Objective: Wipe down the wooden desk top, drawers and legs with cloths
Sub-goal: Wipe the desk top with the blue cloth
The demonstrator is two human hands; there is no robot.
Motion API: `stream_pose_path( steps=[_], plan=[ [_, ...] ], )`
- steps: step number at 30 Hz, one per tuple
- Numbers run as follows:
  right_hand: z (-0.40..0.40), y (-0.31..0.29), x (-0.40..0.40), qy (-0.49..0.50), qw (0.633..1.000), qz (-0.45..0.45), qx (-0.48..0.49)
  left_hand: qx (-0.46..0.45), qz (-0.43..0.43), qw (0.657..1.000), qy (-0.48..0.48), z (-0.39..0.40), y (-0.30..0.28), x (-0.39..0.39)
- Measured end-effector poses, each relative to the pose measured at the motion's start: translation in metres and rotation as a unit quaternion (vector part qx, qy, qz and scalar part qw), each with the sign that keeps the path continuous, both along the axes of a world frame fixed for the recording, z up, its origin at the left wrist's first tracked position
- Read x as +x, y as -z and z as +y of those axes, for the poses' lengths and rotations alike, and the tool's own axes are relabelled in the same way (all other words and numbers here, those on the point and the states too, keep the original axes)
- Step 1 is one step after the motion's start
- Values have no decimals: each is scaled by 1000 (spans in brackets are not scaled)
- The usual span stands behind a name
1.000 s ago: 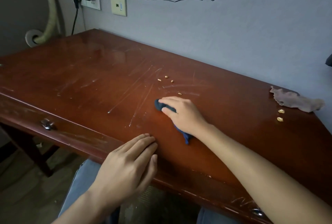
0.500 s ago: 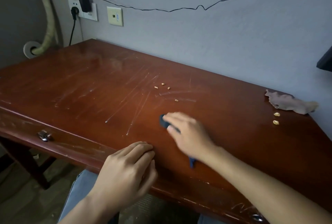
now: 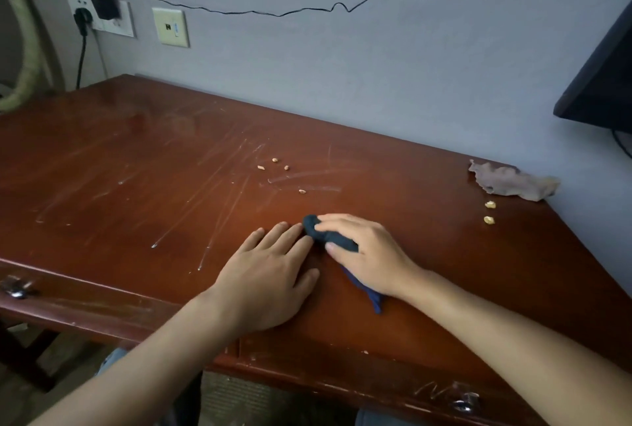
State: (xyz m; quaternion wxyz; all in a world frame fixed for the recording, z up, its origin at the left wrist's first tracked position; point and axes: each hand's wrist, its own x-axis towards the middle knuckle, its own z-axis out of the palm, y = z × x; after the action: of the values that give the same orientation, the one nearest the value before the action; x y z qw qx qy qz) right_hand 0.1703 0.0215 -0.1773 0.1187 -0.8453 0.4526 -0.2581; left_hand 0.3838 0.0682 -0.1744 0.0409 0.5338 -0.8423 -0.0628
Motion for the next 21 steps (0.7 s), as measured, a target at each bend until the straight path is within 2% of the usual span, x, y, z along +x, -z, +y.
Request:
stream_pose_path(
  steps=[1,3,6,8,10,14,16,19,21],
  plan=[
    [0,-2,-9,-18,1000,1,0,14,-13,1000,-1,-5,-3,-3],
    [-28,-3,-34,23,999,11,-26,27,-31,999,1,-13,-4,-10],
    [-99,-2,-66,180,981,41,-57,28,-48,998,5,-20,-2,-19],
    [-131,-1,-66,252,966,50,-18,22,-46,999,14,-25,1,-21],
    [-130,3,-51,230,972,49,-8,11,-45,999,17,-26,5,-21],
    [-76,5,-38,65,997,30,-30,1,-42,999,18,-24,8,-21],
    [-80,2,-48,41,998,41,-23,2,-35,999,19,-24,8,-21],
    [-143,-1,-63,119,989,61,-58,1,-29,999,19,-24,8,-19],
    [-185,-4,-69,207,977,37,-35,-2,-27,999,21,-24,8,-18]
  ],
)
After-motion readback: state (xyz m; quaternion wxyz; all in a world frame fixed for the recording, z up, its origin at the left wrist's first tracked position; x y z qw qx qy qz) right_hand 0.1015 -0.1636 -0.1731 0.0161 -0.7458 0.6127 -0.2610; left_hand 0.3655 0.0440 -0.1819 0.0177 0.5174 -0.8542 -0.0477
